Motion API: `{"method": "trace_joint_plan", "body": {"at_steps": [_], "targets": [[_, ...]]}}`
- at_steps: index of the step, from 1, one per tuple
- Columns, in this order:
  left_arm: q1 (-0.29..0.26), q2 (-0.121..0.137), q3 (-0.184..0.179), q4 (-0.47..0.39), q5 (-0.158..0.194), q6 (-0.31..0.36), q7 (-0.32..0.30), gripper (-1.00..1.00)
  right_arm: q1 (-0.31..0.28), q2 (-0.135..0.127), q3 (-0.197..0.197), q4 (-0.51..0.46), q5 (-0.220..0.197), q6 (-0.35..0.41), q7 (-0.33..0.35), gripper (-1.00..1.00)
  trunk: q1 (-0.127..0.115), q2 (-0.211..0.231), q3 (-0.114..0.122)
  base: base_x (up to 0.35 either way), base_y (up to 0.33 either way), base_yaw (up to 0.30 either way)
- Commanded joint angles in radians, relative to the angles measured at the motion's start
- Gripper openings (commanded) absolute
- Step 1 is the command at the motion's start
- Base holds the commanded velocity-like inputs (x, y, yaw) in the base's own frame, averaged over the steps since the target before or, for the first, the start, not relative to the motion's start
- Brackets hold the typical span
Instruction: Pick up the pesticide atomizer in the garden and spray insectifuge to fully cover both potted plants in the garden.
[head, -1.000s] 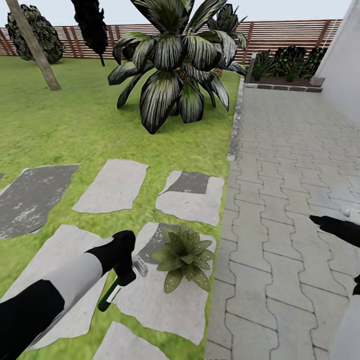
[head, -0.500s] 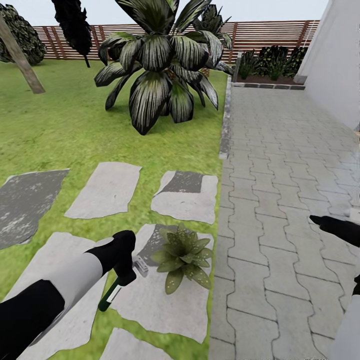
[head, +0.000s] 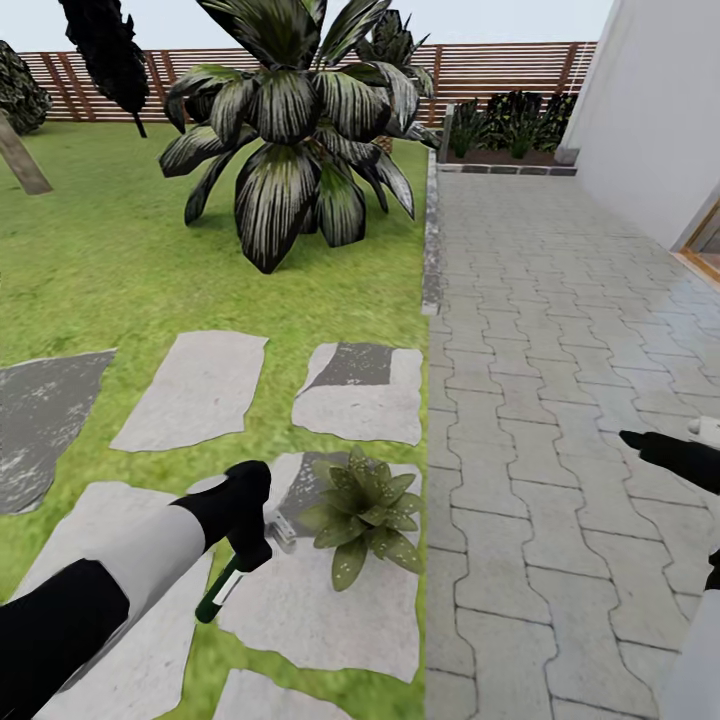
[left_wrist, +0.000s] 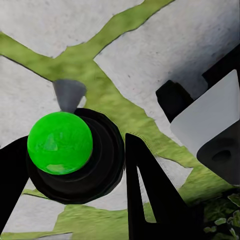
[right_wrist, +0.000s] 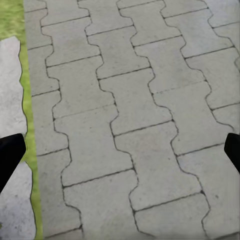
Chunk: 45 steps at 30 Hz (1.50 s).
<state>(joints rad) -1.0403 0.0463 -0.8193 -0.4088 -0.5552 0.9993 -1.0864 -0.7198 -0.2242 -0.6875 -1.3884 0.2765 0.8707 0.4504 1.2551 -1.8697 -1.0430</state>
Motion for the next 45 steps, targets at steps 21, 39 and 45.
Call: {"method": "trace_joint_plan", "body": {"at_steps": [21,39,45], "targets": [[0.000,0.001,-0.003,-0.004,-0.009,0.005,-0.010,-1.00,-0.001,0.000,-0.001,-0.001,0.010,0.004,0.010,1.00,0.000,0.000,-0.001,0.000,0.162,-0.141],[-0.059,0.000,-0.003,-0.004,-0.009,0.006,-0.009,-1.00,-0.001,0.000,-0.001,-0.001,0.010,0.004,0.010,1.00,0.000,0.000,-0.001,0.000,0.163,-0.156],[-0.060,0.001,0.001,-0.004,-0.009,0.005,-0.011,-1.00,-0.001,0.000,-0.001,-0.001,0.010,0.004,0.010,1.00,0.000,0.000,-0.001,0.000,0.150,0.000]]}}
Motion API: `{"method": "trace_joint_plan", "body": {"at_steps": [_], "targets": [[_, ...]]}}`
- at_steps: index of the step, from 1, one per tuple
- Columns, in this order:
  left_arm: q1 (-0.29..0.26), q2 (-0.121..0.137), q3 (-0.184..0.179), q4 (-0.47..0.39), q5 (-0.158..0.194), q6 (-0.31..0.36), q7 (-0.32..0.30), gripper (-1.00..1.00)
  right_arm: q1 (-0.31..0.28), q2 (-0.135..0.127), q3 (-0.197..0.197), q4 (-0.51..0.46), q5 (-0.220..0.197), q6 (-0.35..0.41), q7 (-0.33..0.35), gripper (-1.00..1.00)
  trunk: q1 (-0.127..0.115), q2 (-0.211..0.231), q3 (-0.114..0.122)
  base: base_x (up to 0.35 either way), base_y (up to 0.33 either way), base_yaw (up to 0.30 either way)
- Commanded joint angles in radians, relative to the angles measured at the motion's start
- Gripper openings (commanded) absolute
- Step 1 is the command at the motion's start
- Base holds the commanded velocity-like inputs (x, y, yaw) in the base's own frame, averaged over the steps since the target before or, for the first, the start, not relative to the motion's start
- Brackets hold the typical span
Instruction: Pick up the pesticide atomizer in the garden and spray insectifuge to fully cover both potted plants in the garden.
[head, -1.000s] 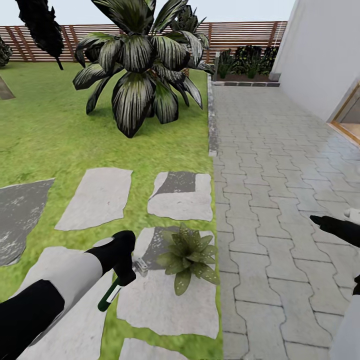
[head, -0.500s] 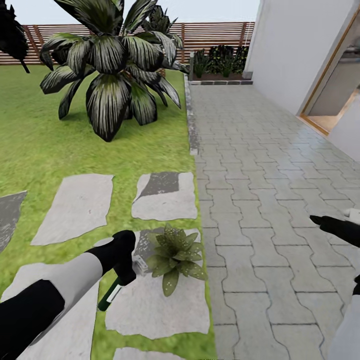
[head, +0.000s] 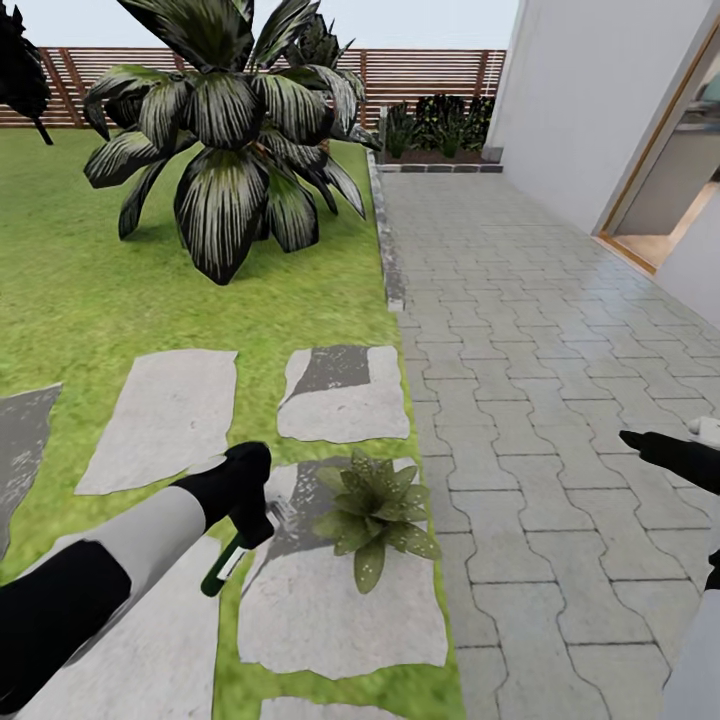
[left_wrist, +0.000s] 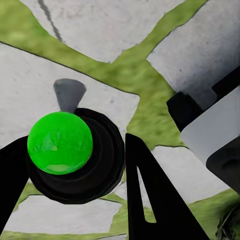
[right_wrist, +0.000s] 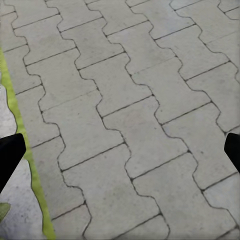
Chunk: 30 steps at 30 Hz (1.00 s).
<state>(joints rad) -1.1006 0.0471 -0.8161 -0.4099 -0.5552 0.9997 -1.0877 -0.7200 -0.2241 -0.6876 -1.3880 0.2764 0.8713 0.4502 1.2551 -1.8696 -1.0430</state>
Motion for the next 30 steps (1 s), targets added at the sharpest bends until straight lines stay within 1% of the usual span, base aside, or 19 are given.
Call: {"method": "trace_joint_plan", "body": {"at_steps": [1,3,4,5,6,8,10,12,13,14,16,19,23,24,25,26,27,30], "targets": [[0.003,0.001,0.006,-0.003,-0.009,0.005,-0.011,-1.00,-0.001,0.000,-0.001,-0.001,0.010,0.003,0.010,1.00,0.000,0.000,-0.001,0.000,0.023,0.000],[0.008,0.003,0.069,-0.003,-0.009,0.005,-0.011,-1.00,-0.001,0.000,0.000,0.000,0.010,0.003,0.010,1.00,0.000,0.000,-0.001,0.000,0.010,0.000],[0.011,0.004,0.108,-0.003,-0.009,0.005,-0.011,-1.00,-0.001,0.000,0.000,0.000,0.010,0.003,0.010,1.00,0.000,0.000,-0.001,0.000,0.005,0.000],[0.017,0.006,0.175,-0.004,-0.009,0.004,-0.011,-1.00,-0.001,0.000,0.000,0.000,0.010,0.003,0.010,1.00,0.000,0.000,-0.001,0.000,0.002,0.000],[0.021,0.010,0.220,-0.004,-0.009,0.003,-0.010,-1.00,-0.001,0.000,0.000,-0.001,0.010,0.003,0.010,1.00,0.000,0.000,-0.001,0.000,0.002,0.000],[0.042,0.040,0.347,-0.010,-0.010,0.000,-0.012,-1.00,-0.001,0.000,0.000,0.000,0.010,0.003,0.010,1.00,0.000,0.000,-0.001,0.000,0.000,0.000],[0.058,0.049,0.411,-0.030,-0.010,-0.001,-0.016,-1.00,-0.001,0.000,0.000,0.000,0.011,0.002,0.010,1.00,0.000,0.000,-0.001,0.000,0.000,0.000],[0.074,0.054,0.483,-0.065,-0.009,-0.002,-0.019,-1.00,-0.001,0.000,0.000,0.000,0.010,0.002,0.010,1.00,0.000,0.000,-0.001,0.000,0.000,0.000],[0.083,0.055,0.499,-0.072,-0.009,-0.002,-0.019,-1.00,-0.001,0.000,0.000,0.000,0.010,0.002,0.009,1.00,0.000,0.000,-0.001,0.000,0.000,0.000],[0.107,0.055,0.515,-0.079,-0.009,-0.002,-0.019,-1.00,-0.001,0.000,0.000,0.000,0.010,0.002,0.010,1.00,0.000,0.000,-0.001,0.000,0.000,0.000],[0.142,0.055,0.525,-0.097,-0.009,-0.003,-0.017,-1.00,-0.001,0.000,0.000,0.000,0.011,0.002,0.010,1.00,0.000,0.000,-0.001,0.000,0.000,0.000],[0.214,0.055,0.531,-0.186,-0.009,-0.006,-0.014,-1.00,-0.001,0.001,0.000,0.000,0.011,0.002,0.009,1.00,0.000,0.000,-0.001,0.000,0.000,0.000],[0.357,0.058,0.537,-0.334,-0.009,-0.007,-0.012,-1.00,-0.001,0.002,0.002,0.001,0.012,0.002,0.009,1.00,0.000,0.000,-0.001,0.000,0.000,0.000],[0.382,0.059,0.548,-0.354,-0.009,-0.007,-0.012,-1.00,-0.001,0.002,0.002,0.001,0.012,0.002,0.009,1.00,0.000,0.000,-0.001,0.000,0.000,0.000],[0.408,0.058,0.572,-0.378,-0.009,-0.008,-0.012,-1.00,-0.001,0.002,0.002,0.001,0.012,0.002,0.008,1.00,0.000,0.000,-0.001,0.000,0.000,0.000],[0.422,0.058,0.595,-0.400,-0.009,-0.009,-0.012,-1.00,-0.001,0.002,0.002,0.001,0.012,0.002,0.008,1.00,0.000,0.000,-0.001,0.000,0.000,0.000],[0.429,0.058,0.609,-0.418,-0.009,-0.010,-0.012,-1.00,-0.001,0.002,0.002,0.001,0.012,0.002,0.009,1.00,0.000,0.000,-0.001,0.000,0.000,0.000],[0.436,0.059,0.620,-0.435,-0.009,-0.010,-0.012,-1.00,-0.001,0.002,0.002,0.001,0.012,0.002,0.009,1.00,0.000,0.000,-0.001,0.000,0.000,0.000]]}}
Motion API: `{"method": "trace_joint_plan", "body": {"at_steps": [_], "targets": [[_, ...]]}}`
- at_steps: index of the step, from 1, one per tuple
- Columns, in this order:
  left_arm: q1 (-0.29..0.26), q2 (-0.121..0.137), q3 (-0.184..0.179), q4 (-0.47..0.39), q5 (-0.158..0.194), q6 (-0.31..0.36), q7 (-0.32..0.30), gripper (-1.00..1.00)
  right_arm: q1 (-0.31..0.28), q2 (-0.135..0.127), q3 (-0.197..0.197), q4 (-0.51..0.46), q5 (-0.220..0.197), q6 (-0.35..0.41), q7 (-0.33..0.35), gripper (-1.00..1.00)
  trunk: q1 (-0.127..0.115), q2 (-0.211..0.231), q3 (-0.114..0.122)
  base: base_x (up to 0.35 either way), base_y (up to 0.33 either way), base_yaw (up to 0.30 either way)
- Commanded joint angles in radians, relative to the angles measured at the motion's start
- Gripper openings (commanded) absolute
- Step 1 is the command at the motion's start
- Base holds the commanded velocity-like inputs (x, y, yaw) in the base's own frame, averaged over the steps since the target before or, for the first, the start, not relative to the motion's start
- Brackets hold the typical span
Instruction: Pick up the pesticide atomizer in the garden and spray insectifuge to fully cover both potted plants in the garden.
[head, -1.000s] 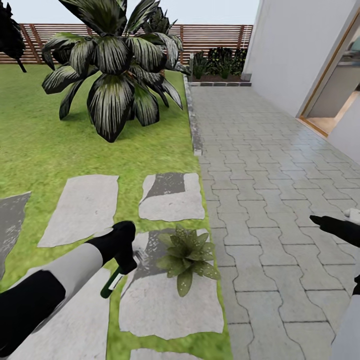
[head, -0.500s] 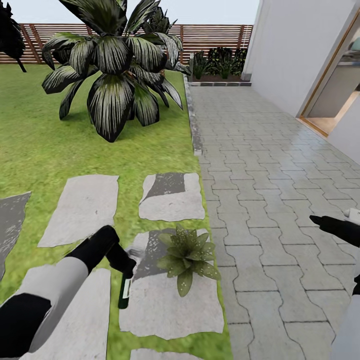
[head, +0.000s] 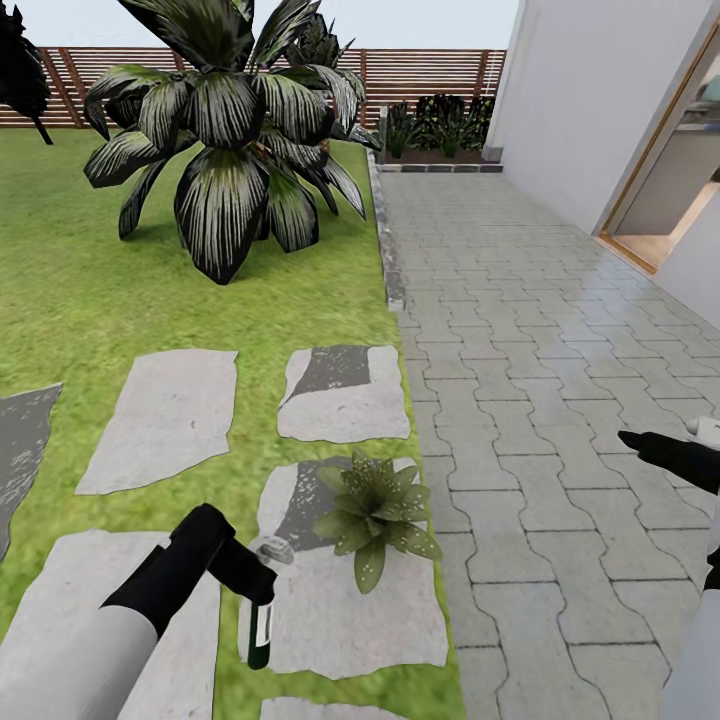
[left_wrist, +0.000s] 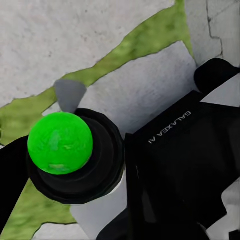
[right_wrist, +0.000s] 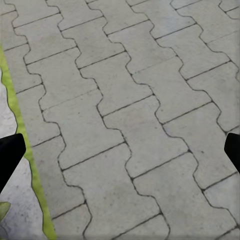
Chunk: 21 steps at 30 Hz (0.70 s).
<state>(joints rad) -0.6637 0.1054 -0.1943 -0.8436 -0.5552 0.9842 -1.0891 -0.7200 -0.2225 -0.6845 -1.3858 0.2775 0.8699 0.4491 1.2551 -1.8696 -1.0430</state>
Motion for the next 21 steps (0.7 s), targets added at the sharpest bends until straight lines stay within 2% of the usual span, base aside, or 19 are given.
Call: {"method": "trace_joint_plan", "body": {"at_steps": [1,6,21], "targets": [[0.001,0.001,0.001,-0.003,-0.009,0.005,-0.010,-1.00,-0.001,0.000,-0.001,-0.001,0.011,0.003,0.010,1.00,0.000,0.000,-0.001,0.000,0.000,0.000],[0.002,0.014,0.002,-0.007,-0.009,0.005,-0.009,-1.00,-0.001,0.000,-0.001,-0.001,0.010,0.003,0.010,1.00,0.000,0.000,-0.001,0.000,0.000,0.000],[0.003,0.014,-0.002,-0.009,-0.009,0.004,-0.009,-1.00,-0.001,0.002,0.000,0.000,0.010,0.003,0.010,1.00,0.000,0.000,-0.001,0.000,0.000,0.000]]}}
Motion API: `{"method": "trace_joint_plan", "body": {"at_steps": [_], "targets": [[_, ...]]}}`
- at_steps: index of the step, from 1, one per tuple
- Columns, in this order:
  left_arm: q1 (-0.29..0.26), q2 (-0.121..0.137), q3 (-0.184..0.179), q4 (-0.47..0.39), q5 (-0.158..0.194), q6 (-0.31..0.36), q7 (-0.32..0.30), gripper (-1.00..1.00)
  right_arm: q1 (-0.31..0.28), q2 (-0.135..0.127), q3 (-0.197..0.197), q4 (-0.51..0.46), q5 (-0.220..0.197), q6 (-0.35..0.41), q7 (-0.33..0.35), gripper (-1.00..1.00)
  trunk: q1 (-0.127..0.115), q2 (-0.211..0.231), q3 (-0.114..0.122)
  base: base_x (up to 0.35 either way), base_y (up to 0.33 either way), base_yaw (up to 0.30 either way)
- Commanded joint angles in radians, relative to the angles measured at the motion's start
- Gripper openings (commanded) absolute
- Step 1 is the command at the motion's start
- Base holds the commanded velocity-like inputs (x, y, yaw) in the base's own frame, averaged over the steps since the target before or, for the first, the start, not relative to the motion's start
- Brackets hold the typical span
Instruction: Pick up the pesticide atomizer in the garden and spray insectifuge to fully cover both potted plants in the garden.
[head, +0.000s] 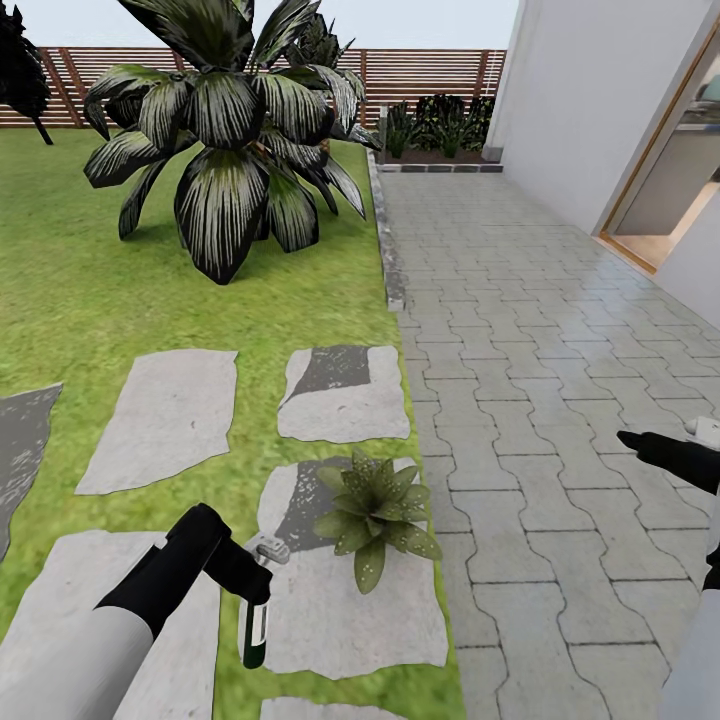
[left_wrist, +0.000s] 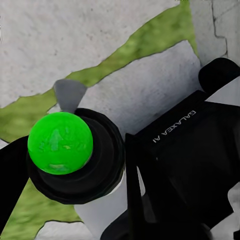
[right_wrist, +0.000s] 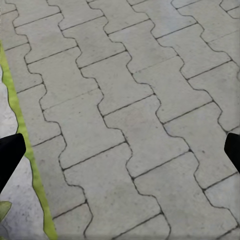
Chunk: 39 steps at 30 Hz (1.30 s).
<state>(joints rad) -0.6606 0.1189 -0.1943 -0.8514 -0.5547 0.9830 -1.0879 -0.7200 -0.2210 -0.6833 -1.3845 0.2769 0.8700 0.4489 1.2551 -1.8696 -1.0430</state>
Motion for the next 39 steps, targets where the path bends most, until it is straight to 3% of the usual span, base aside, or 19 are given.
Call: {"method": "trace_joint_plan", "body": {"at_steps": [1,8,12,13,16,17,20,23,31,39], "targets": [[-0.001,0.001,-0.004,-0.001,-0.010,0.005,-0.011,-1.00,-0.001,0.000,-0.002,-0.001,0.010,0.003,0.010,1.00,0.000,0.000,-0.001,0.000,0.000,0.000],[-0.014,0.001,-0.003,-0.001,-0.010,0.008,-0.013,-1.00,-0.001,0.000,-0.001,0.003,0.010,0.003,0.010,1.00,0.000,0.000,-0.001,0.000,0.000,0.000],[-0.112,0.003,-0.019,-0.001,-0.022,0.014,-0.013,-1.00,-0.001,0.000,-0.001,0.010,0.010,0.003,0.011,1.00,0.000,0.000,-0.001,0.000,0.000,0.000],[-0.141,0.002,-0.035,0.003,-0.037,0.015,-0.014,-1.00,-0.001,0.000,-0.001,0.011,0.010,0.003,0.011,1.00,0.000,0.000,-0.001,0.000,0.000,0.000],[-0.221,0.001,-0.129,0.028,-0.106,0.019,-0.018,-1.00,-0.001,0.000,-0.001,0.011,0.010,0.003,0.011,1.00,0.000,0.000,-0.001,0.000,0.000,0.000],[-0.255,0.000,-0.177,0.065,-0.123,0.020,-0.020,-1.00,-0.001,-0.001,-0.002,0.011,0.010,0.003,0.011,1.00,0.000,0.000,-0.001,0.000,0.000,0.000],[-0.344,-0.003,-0.277,0.195,-0.137,0.021,-0.021,-1.00,-0.001,-0.001,-0.002,0.012,0.010,0.003,0.011,1.00,0.000,0.000,-0.001,0.000,0.000,0.000],[-0.415,-0.008,-0.342,0.286,-0.140,0.021,-0.022,-1.00,-0.001,-0.001,-0.002,0.012,0.010,0.003,0.011,1.00,0.000,0.000,-0.001,0.000,0.000,0.000],[-0.445,-0.017,-0.363,0.313,-0.142,0.022,-0.022,-1.00,-0.001,-0.001,-0.002,0.012,0.010,0.003,0.011,1.00,0.000,0.000,-0.001,0.000,0.000,-0.021],[-0.445,-0.027,-0.373,0.314,-0.142,0.021,-0.021,-1.00,-0.001,-0.001,-0.004,0.010,0.010,0.003,0.011,1.00,0.000,0.000,-0.001,0.000,0.152,-0.239]]}}
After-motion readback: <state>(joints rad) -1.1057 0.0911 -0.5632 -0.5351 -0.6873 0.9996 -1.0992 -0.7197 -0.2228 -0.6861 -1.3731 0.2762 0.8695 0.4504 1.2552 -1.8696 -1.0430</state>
